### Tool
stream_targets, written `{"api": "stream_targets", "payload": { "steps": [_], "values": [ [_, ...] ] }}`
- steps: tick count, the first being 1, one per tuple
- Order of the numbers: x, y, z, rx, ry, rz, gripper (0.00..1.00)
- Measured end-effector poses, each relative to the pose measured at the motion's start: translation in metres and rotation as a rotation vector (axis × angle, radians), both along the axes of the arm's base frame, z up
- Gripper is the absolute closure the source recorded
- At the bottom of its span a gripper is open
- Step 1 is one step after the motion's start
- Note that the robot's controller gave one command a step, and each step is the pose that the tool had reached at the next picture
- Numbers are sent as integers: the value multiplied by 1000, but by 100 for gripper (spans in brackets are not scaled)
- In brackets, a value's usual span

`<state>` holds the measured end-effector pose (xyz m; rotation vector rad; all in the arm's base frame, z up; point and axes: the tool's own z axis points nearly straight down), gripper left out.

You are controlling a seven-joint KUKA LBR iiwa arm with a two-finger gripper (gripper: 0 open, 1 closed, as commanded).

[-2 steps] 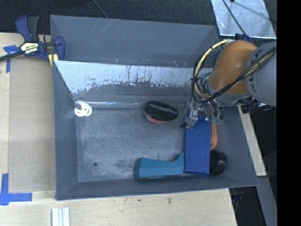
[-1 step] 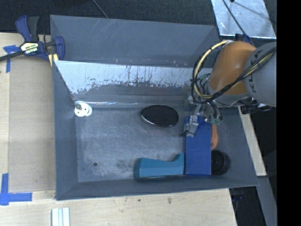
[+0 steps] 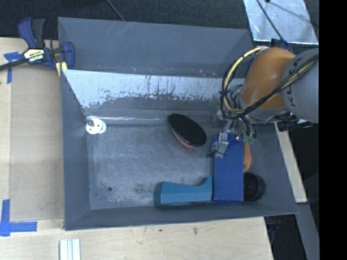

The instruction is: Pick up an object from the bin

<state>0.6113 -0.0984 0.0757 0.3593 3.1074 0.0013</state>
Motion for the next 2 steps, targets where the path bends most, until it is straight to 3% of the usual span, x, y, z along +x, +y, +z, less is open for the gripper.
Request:
{"api": "stream_targets", "payload": {
  "steps": [1, 2],
  "values": [
    [2, 15, -2, -1, 2, -77, 0],
    [7, 37, -5, -1, 13, -34, 0]
  ]
}}
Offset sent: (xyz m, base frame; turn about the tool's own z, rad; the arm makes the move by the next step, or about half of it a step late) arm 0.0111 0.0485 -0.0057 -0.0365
